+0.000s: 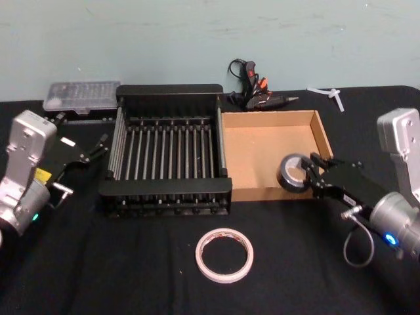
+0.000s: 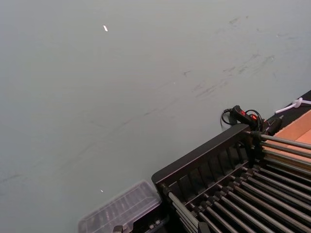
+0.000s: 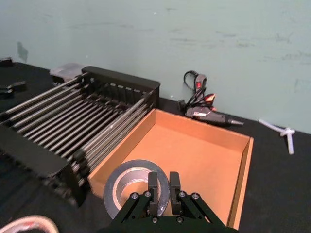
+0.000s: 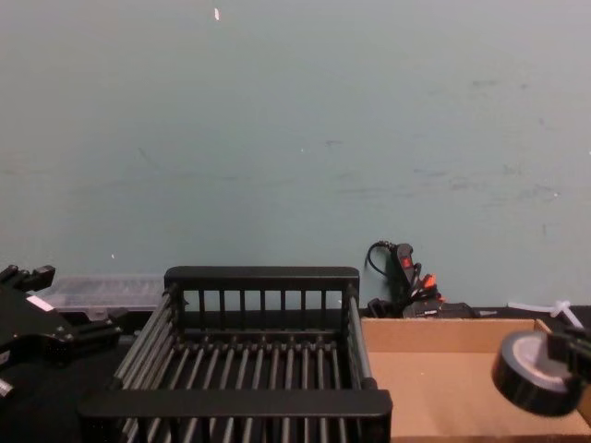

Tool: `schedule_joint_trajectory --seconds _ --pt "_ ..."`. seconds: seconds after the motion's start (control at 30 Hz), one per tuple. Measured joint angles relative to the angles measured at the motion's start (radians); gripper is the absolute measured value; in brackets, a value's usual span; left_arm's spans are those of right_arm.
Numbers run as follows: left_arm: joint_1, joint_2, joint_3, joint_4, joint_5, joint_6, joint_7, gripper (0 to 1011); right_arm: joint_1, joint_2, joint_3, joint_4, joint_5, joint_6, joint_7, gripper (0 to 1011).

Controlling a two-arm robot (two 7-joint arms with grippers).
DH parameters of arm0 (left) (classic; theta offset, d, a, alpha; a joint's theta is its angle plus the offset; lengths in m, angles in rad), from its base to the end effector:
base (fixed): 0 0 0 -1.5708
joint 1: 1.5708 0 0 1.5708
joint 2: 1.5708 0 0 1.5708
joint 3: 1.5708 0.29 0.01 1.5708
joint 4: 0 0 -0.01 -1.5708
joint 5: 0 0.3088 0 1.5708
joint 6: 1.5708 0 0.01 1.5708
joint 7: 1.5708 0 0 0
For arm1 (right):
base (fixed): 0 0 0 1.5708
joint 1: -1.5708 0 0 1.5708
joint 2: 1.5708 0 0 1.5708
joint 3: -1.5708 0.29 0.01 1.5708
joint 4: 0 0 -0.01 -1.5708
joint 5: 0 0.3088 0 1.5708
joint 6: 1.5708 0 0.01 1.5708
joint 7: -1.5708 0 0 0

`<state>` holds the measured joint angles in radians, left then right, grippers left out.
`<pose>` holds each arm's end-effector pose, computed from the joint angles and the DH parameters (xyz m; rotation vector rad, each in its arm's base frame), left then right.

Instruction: Pick up the white tape and place it into the black box , Pick up the silver tape and place it into the brown box.

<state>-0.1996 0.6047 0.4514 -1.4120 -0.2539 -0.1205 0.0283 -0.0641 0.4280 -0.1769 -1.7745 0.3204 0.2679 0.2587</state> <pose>0.3581 0.0827 -0.3022 0.3045 -0.2851 1.2480 0.3031 -0.0460 -0.2604 -0.2251 0.0985 -1.0775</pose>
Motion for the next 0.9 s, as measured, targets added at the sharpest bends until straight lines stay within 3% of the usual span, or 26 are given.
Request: schedule_joint_trajectory --seconds 0.2,0.7,0.9 --pt "0.0 0.0 0.0 0.0 0.0 0.0 0.0 1001 0.076 -0.027 -0.019 0.067 -0.024 -0.009 -0.013 145" --pt "0.0 0.0 0.0 0.0 0.0 0.0 0.0 1001 0.288 -0.108 -0.067 0.31 -0.121 -0.055 -0.023 145" --pt "0.0 0.0 0.0 0.0 0.0 0.0 0.0 1001 0.345 -0.139 -0.077 0.391 -0.14 -0.058 -0.018 145"
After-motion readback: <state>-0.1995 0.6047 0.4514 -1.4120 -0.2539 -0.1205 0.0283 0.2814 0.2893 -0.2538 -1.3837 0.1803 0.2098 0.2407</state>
